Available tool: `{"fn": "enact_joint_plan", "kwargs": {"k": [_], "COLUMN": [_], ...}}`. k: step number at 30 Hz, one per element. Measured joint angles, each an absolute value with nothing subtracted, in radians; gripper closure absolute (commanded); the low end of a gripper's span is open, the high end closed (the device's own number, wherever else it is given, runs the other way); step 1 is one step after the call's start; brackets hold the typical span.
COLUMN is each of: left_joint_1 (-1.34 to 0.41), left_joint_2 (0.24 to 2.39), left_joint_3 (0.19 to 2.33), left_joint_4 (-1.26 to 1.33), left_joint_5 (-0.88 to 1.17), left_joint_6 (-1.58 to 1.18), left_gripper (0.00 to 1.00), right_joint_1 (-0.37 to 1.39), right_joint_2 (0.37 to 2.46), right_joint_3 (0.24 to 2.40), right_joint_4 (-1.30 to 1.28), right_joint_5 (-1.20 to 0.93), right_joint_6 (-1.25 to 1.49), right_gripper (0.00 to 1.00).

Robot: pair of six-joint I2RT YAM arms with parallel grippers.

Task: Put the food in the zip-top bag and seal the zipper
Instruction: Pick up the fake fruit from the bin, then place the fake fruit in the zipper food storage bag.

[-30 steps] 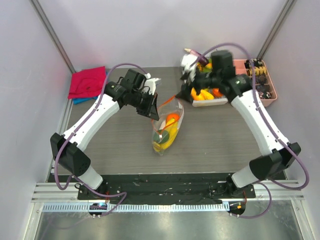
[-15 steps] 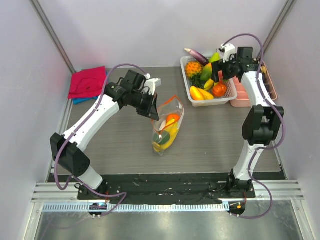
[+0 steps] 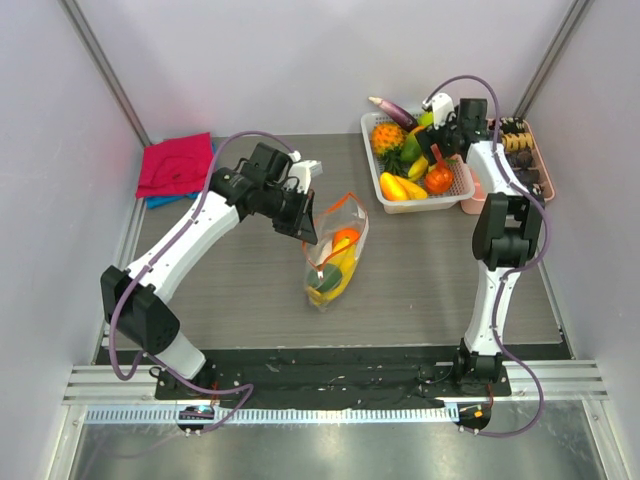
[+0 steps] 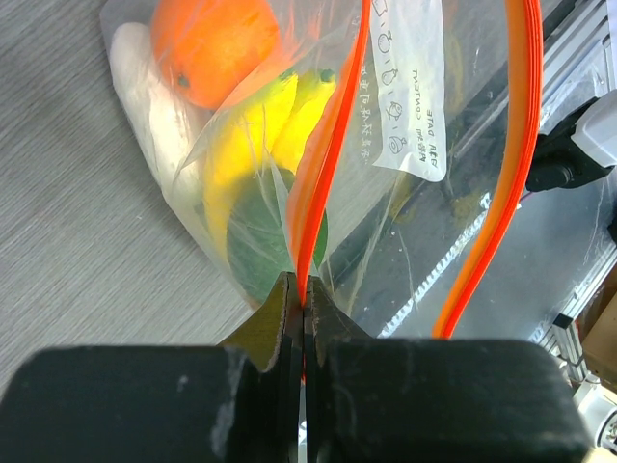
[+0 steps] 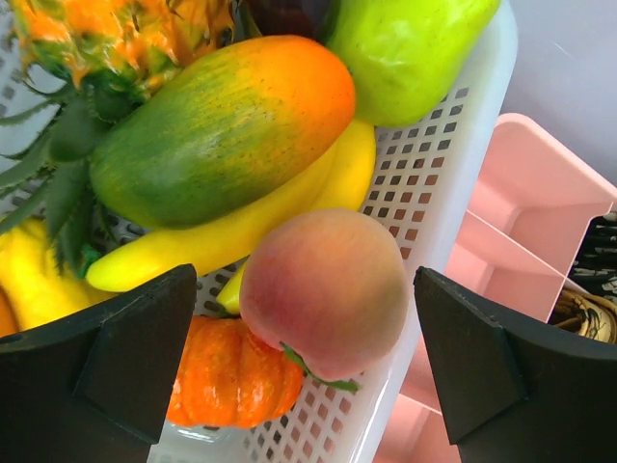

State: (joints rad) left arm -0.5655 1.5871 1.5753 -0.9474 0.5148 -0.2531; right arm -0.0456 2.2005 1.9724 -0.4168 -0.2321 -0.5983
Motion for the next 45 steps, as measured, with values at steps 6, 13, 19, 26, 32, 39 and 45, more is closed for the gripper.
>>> {"fn": "enact_joint_plan", "kwargs": {"k": [6, 13, 19, 26, 32, 39, 45], "left_joint_1": [-0.566, -0.566, -0.566, -0.566, -0.566, -0.566, -0.566], "left_joint_2": [1.584, 1.584, 1.584, 1.584, 1.584, 1.588, 1.589], "left_joint_3": [1.573, 1.573, 1.573, 1.573, 1.575, 1.58, 1.582], "left_joint_4": [-0.947, -0.947, -0.948, -0.948, -0.95, -0.951, -0.951], "left_joint_5": [0.514, 0.514, 0.514, 0.514, 0.514, 0.516, 0.522], "left_joint_6": [-0.252, -0.252, -0.25, -0.25, -0.25, -0.25, -0.25], "left_gripper": [1.0, 1.0, 1.0, 1.0, 1.0, 1.0, 1.0], "right_joint_1": [-0.04, -0.04, -0.04, -0.04, -0.043, 0.032, 0.39], "right_joint_2": [2.225, 2.222, 2.189, 2.086, 1.963, 1.621, 1.34], "right_joint_3": [1.96, 1.894, 1.88, 1.921, 1.969, 1.83, 1.618], "right_joint_4": [-0.403, -0.383, -0.389, -0.403, -0.5, -0.577, -0.533], "right_joint_5": [-0.198, -0.165, -0.157, -0.171, -0.318, -0.682, -0.805], "right_joint_6": [-0.663, -0.712, -0.728, -0.699, -0.601, -0.492, -0.495], "right_gripper": [0.04, 0.42, 0.71, 0.84, 0.88, 0.88, 0.87]}}
